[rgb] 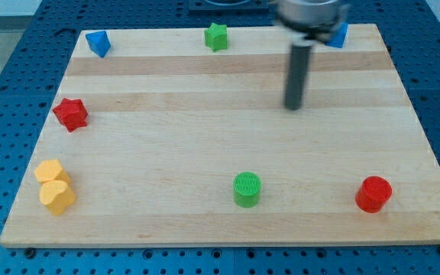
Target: Slide the blue cube slightly left and down
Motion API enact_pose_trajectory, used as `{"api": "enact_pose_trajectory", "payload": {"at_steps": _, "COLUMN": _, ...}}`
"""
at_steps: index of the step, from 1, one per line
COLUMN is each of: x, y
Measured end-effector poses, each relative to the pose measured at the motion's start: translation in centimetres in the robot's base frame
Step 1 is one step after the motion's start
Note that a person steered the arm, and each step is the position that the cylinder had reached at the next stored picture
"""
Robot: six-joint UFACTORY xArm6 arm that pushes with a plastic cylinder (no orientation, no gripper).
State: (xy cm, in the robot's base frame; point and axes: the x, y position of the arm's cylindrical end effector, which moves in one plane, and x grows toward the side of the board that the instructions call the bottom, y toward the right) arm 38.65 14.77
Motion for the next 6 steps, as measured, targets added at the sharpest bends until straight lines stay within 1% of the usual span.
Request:
{"api": "enact_pose_trajectory", "payload": {"at_steps": 1, "x": -4.5, "y": 10.0}}
{"api": "enact_pose_trajectory", "payload": {"at_steps": 2, "x": -11.4, "y": 15.4}}
{"api": "enact_pose_trajectory", "payload": {"at_steps": 3, "x": -19.0, "y": 14.9}}
{"api": "enact_pose_trajectory", "payload": {"at_steps": 4, "x": -19.5, "y": 11.7}}
{"api": "enact_pose_trajectory", "payload": {"at_steps": 5, "x": -18.2, "y": 5.7}}
{"api": "enact_pose_trajectory", "payload": {"at_steps": 6, "x": -13.3, "y": 2.2}}
